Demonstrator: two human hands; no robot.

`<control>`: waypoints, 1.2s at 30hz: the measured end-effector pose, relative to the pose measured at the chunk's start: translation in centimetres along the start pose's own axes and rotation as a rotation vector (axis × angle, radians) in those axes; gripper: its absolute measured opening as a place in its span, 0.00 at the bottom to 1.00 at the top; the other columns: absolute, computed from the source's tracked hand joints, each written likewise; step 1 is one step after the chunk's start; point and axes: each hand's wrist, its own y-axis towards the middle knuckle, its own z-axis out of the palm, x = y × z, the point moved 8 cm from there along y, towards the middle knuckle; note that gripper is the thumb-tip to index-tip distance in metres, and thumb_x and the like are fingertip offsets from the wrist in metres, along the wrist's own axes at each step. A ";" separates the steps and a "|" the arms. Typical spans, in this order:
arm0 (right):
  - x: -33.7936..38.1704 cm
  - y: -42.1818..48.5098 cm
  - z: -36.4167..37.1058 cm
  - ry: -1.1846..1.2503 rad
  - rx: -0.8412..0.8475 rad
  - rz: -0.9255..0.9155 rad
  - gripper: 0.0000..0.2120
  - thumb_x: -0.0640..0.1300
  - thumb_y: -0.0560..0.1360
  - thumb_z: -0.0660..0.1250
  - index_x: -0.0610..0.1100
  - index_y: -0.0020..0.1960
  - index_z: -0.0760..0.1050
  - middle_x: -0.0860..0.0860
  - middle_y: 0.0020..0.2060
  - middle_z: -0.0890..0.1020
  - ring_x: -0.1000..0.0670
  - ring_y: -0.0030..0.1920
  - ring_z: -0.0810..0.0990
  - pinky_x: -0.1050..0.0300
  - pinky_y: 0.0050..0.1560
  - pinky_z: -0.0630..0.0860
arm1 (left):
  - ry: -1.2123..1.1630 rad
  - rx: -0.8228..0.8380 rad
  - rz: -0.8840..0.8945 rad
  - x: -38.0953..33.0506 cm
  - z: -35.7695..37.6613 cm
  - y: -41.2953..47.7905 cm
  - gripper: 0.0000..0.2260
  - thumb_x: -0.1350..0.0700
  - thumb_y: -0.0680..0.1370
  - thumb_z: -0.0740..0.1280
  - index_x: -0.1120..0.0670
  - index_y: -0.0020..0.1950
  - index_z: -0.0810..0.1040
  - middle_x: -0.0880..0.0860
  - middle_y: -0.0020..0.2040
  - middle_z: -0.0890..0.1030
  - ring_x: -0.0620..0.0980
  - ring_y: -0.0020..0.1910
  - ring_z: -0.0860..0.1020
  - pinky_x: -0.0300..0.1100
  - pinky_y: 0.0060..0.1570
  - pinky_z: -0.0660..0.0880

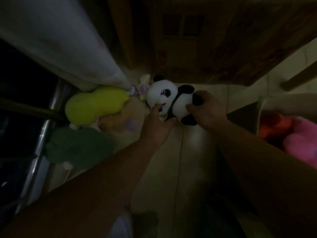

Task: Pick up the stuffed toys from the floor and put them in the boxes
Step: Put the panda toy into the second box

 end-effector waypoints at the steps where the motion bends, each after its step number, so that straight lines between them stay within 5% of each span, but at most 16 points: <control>1: -0.6 1.4 0.8 -0.027 0.001 -0.005 0.31 0.48 0.75 0.69 0.44 0.75 0.62 0.44 0.70 0.71 0.43 0.66 0.71 0.54 0.62 0.69 | -0.026 0.000 -0.003 0.9 0.6 0.9 0.31 0.54 0.76 0.70 0.53 0.75 0.60 0.49 0.71 0.68 0.44 0.66 0.67 0.28 0.52 0.66; 4: -1.6 4.5 2.5 -0.086 -0.011 -0.028 0.35 0.47 0.72 0.71 0.43 0.75 0.62 0.43 0.69 0.71 0.42 0.66 0.71 0.48 0.65 0.71 | -0.132 -0.006 -0.117 4.2 2.4 3.4 0.23 0.55 0.76 0.70 0.54 0.69 0.67 0.45 0.56 0.70 0.42 0.54 0.69 0.28 0.43 0.67; 6: -2.2 5.7 3.4 -0.046 -0.008 -0.024 0.36 0.44 0.71 0.73 0.41 0.74 0.61 0.42 0.68 0.72 0.42 0.66 0.72 0.49 0.64 0.72 | -0.204 -0.006 -0.204 5.9 3.5 4.5 0.05 0.56 0.76 0.69 0.51 0.49 0.75 0.44 0.44 0.74 0.41 0.41 0.72 0.37 0.43 0.68; 7: -2.4 5.7 3.8 -0.022 0.015 0.015 0.38 0.43 0.70 0.74 0.40 0.75 0.59 0.43 0.68 0.72 0.42 0.67 0.71 0.49 0.64 0.72 | -0.233 0.016 -0.204 6.0 4.1 4.6 0.05 0.57 0.74 0.70 0.50 0.46 0.75 0.44 0.42 0.75 0.40 0.38 0.73 0.37 0.41 0.71; 9: -3.1 4.9 5.1 0.010 0.112 0.120 0.35 0.44 0.68 0.76 0.37 0.70 0.66 0.43 0.67 0.74 0.42 0.66 0.73 0.47 0.62 0.74 | -0.304 0.053 -0.257 6.9 4.6 4.9 0.19 0.55 0.68 0.70 0.55 0.59 0.77 0.50 0.51 0.80 0.45 0.44 0.78 0.37 0.41 0.76; 11: -3.1 3.0 6.1 -0.004 0.185 0.139 0.20 0.41 0.68 0.74 0.35 0.57 0.76 0.40 0.57 0.80 0.41 0.58 0.79 0.48 0.56 0.78 | -0.389 0.009 -0.373 8.2 4.1 4.9 0.31 0.56 0.62 0.67 0.60 0.65 0.72 0.60 0.59 0.79 0.60 0.51 0.80 0.48 0.44 0.79; 15: -1.7 -1.2 4.6 -0.018 0.124 0.048 0.16 0.37 0.71 0.71 0.36 0.58 0.75 0.39 0.54 0.80 0.41 0.57 0.77 0.50 0.60 0.75 | -0.358 -0.009 -0.368 4.6 1.4 0.0 0.19 0.64 0.68 0.68 0.62 0.59 0.76 0.63 0.56 0.79 0.64 0.53 0.79 0.57 0.51 0.78; 18: 0.5 -4.7 1.1 -0.039 0.074 0.014 0.18 0.38 0.71 0.71 0.38 0.60 0.74 0.41 0.54 0.80 0.43 0.57 0.76 0.51 0.56 0.76 | -0.336 -0.013 -0.309 1.7 -0.3 -3.8 0.21 0.61 0.64 0.67 0.60 0.58 0.78 0.62 0.52 0.81 0.62 0.50 0.80 0.58 0.51 0.78; 23: 3.6 -11.1 -5.2 0.061 0.110 0.004 0.20 0.39 0.71 0.71 0.40 0.62 0.73 0.49 0.44 0.76 0.50 0.45 0.76 0.66 0.33 0.69 | -0.285 -0.037 -0.265 -4.5 -2.6 -9.4 0.26 0.57 0.61 0.68 0.50 0.59 0.72 0.56 0.53 0.80 0.59 0.51 0.80 0.60 0.52 0.78; 28: 5.6 -16.1 -12.6 0.073 0.069 0.013 0.26 0.43 0.71 0.72 0.44 0.68 0.70 0.44 0.56 0.79 0.47 0.52 0.76 0.55 0.48 0.74 | -0.322 0.010 -0.205 -11.5 -2.7 -14.7 0.28 0.57 0.63 0.68 0.48 0.63 0.70 0.53 0.54 0.80 0.56 0.52 0.80 0.60 0.55 0.77; 33: 6.4 -20.3 -20.2 0.100 -0.020 -0.008 0.27 0.43 0.71 0.72 0.44 0.69 0.70 0.43 0.57 0.80 0.46 0.54 0.77 0.57 0.47 0.71 | -0.332 0.046 -0.182 -17.7 -0.8 -19.0 0.33 0.49 0.59 0.71 0.46 0.63 0.68 0.53 0.57 0.79 0.56 0.54 0.79 0.59 0.56 0.77; 36: 5.8 -22.5 -24.3 0.091 -0.064 0.005 0.24 0.44 0.71 0.72 0.45 0.66 0.72 0.46 0.54 0.80 0.51 0.47 0.74 0.61 0.38 0.68 | -0.307 0.064 -0.150 -21.0 0.9 -21.0 0.29 0.49 0.61 0.71 0.44 0.61 0.69 0.52 0.56 0.78 0.55 0.53 0.79 0.58 0.55 0.78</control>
